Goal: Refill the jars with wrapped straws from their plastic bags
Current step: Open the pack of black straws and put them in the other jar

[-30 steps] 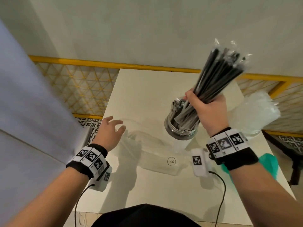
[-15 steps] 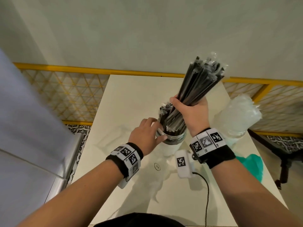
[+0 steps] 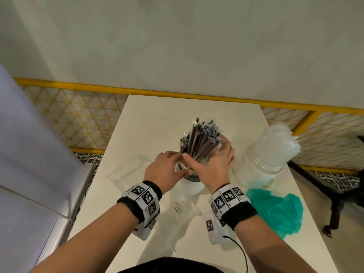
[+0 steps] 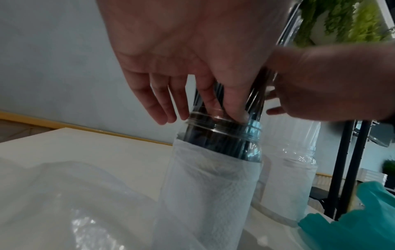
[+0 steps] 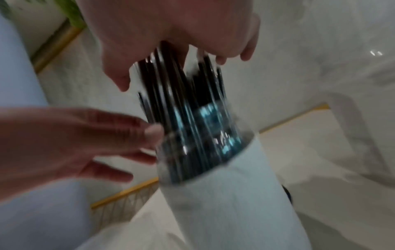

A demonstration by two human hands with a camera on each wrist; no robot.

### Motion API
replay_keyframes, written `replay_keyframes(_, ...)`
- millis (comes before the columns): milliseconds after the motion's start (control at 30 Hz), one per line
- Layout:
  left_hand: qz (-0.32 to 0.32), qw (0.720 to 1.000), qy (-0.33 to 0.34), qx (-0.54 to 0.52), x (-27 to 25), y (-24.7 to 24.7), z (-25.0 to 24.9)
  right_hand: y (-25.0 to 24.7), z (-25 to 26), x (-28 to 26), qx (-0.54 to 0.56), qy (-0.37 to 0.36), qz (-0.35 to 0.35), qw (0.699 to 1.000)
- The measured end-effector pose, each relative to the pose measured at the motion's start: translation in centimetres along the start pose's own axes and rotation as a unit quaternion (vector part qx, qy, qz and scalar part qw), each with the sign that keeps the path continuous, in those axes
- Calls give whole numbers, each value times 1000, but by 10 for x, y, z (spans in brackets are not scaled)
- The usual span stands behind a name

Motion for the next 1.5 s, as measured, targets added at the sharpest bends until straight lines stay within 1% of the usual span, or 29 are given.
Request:
replay_keyframes(67, -18, 1000, -15, -10, -4, -4, -3, -17, 9, 9, 45, -33, 1, 998)
replay_keyframes(100, -39, 999, -16, -26, -7, -8, -6, -25, 13, 13, 66, -47, 9, 997)
replay_keyframes(133, -69, 996, 1, -51, -10, -14, -11, -32, 15, 15, 81, -58, 22, 995)
replay_keyframes(200, -113, 982, 74, -129, -14, -29, -26, -39, 14, 16, 108, -67, 56, 990)
replay_keyframes(233, -110, 973, 110, -172, -15, -37, -35, -41, 11, 15, 122, -67, 72, 988)
replay_keyframes(267, -94, 966, 143, -193, -13, -44, -45, -40, 8, 14, 134, -63, 91, 985)
replay_keyframes(300, -77, 965, 172, -182, -10, -50, -56, -38, 3, 13, 146, -56, 110, 981)
replay_keyframes(333, -67, 967, 198, -146, -6, -55, -65, -35, 0, 13, 150, -51, 129, 979)
replay_keyframes(400, -75, 967, 238, -57, 3, -60, -76, -30, -4, 13, 121, -60, 147, 980)
replay_keyframes(467, -78, 969, 236, -20, 11, -63, -76, -31, -6, 17, 111, -65, 150, 980)
replay_keyframes(567, -89, 976, 195, -44, 18, -67, -63, -41, -10, 23, 200, -38, 167, 965)
replay_keyframes(600, -99, 976, 186, -47, 19, -68, -58, -43, -13, 23, 208, -31, 163, 964)
replay_keyframes(667, -111, 977, 178, -28, 18, -64, -48, -43, -20, 22, 196, -31, 144, 969)
replay_keyframes(700, -106, 978, 177, -9, 17, -59, -45, -41, -23, 20, 182, -32, 137, 973)
replay_keyframes(767, -85, 979, 178, 41, 13, -44, -41, -34, -27, 17, 143, -41, 148, 978)
replay_keyframes(833, -80, 972, 193, 106, 9, -27, -36, -29, -29, 17, 121, -47, 165, 978)
replay_keyframes(900, -104, 965, 210, 116, 6, -20, -34, -31, -28, 18, 115, -75, 155, 978)
replay_keyframes(933, -115, 967, 209, 90, 5, -22, -34, -34, -27, 19, 126, -91, 139, 978)
replay_keyframes(1000, -139, 971, 193, -12, 2, -34, -40, -43, -25, 20, 179, -113, 101, 972)
replay_keyframes(1033, -151, 967, 194, -60, 0, -42, -48, -48, -24, 20, 215, -121, 81, 966)
replay_keyframes(1067, -158, 963, 204, -81, -1, -48, -57, -53, -21, 20, 248, -130, 64, 958)
replay_keyframes(1133, -140, 961, 230, -60, 0, -52, -74, -59, -15, 22, 285, -146, 52, 946)
replay_keyframes(1200, -132, 962, 240, 11, 4, -46, -77, -58, -11, 26, 272, -160, 54, 947)
replay_keyframes(1233, -141, 962, 230, 36, 6, -42, -72, -57, -10, 28, 241, -174, 49, 953)
replay_keyframes(1300, -171, 965, 187, 65, 8, -35, -55, -54, -13, 29, 166, -208, 39, 963)
replay_keyframes(1367, -192, 963, 169, 79, 5, -29, -40, -52, -15, 26, 133, -226, 52, 964)
replay_keyframes(1433, -199, 959, 186, 80, 3, -24, -35, -48, -15, 20, 138, -228, 105, 958)
replay_keyframes(1500, -187, 958, 210, 51, 3, -23, -35, -42, -13, 13, 129, -245, 146, 950)
Point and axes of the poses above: each hand's wrist, its own x-axis towards the middle knuckle, its own y-axis out of the palm, z = x × y, the point moved 4 cm from there along x, towards the middle knuckle, and after that the axes turned 2 degrees about -x, right-handed, at the moved point
